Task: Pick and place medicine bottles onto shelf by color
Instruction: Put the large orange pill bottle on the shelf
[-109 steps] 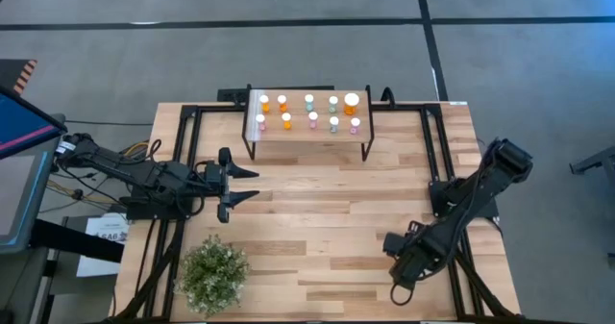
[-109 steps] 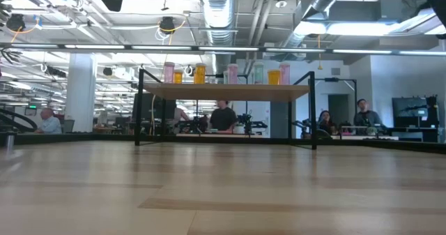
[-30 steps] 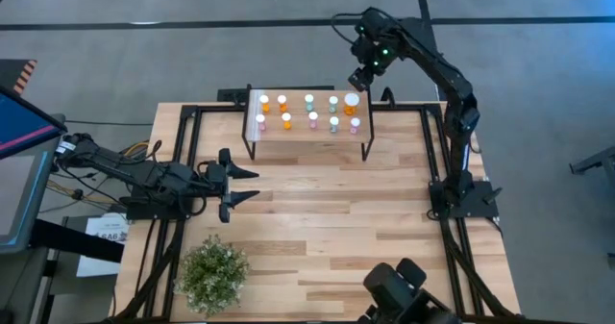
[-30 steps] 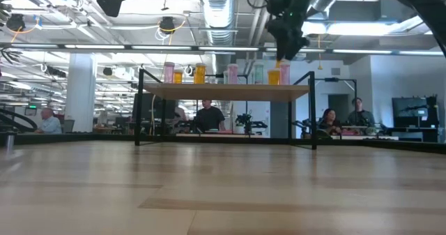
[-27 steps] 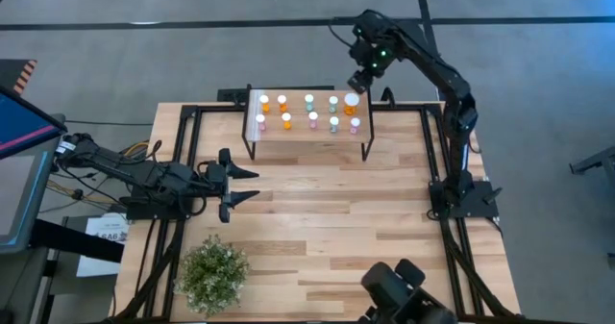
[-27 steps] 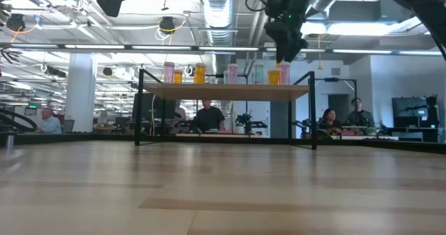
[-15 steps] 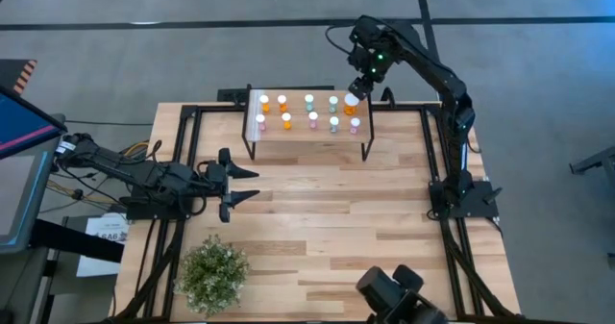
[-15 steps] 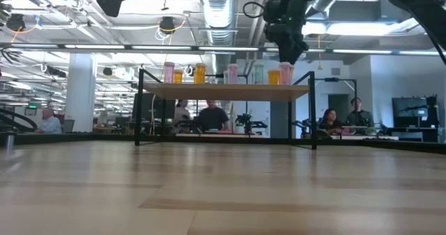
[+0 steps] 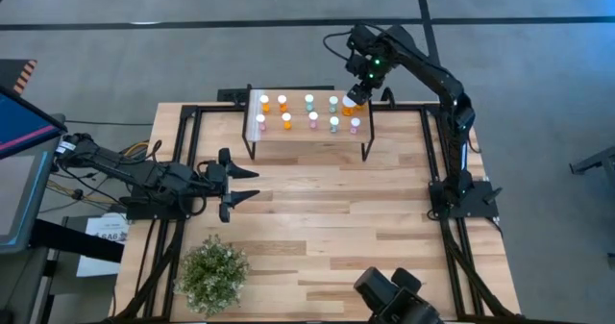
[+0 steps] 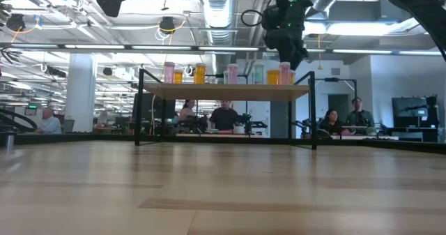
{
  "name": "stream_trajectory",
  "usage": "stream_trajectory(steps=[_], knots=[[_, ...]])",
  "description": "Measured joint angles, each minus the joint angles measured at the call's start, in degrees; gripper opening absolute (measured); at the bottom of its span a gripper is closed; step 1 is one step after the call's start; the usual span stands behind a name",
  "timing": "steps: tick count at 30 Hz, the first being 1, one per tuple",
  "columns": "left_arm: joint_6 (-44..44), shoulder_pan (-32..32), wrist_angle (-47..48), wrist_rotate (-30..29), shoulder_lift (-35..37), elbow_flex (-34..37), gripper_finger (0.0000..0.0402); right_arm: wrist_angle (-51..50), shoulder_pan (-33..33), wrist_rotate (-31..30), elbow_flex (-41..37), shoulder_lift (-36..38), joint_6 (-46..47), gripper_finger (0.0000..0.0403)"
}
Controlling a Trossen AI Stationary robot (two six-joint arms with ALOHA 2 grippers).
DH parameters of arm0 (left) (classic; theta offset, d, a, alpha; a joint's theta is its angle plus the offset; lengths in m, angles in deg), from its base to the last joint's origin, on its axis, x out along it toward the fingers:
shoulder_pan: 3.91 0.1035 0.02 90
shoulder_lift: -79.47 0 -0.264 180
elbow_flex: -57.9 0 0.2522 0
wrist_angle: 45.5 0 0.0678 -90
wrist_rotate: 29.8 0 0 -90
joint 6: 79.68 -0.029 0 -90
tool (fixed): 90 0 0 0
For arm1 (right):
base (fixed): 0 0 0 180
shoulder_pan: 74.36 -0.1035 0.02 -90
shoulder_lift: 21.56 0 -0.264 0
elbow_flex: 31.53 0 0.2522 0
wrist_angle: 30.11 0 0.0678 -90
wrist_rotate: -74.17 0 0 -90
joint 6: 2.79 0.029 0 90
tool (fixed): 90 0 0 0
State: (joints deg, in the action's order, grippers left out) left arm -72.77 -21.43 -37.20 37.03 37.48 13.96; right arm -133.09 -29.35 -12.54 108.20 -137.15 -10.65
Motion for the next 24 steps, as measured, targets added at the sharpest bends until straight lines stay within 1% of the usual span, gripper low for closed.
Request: stream_trajectory(steps=[8, 18, 24], knots=[[0.0, 0.0, 0.0, 0.0, 0.0, 0.0, 0.0206, 0.9, 0.1, -0.1, -0.9, 0.1, -0.2, 0.0222], [0.0, 0.0, 0.0, 0.0, 0.0, 0.0, 0.0206, 0.9, -0.4, -0.2, -0.9, 0.0, -0.7, 0.0252], [0.0, 0.0, 0.0, 0.0, 0.0, 0.0, 0.0206, 1.0, -0.3, -0.4, -0.3, 0.0, -0.8, 0.0261]])
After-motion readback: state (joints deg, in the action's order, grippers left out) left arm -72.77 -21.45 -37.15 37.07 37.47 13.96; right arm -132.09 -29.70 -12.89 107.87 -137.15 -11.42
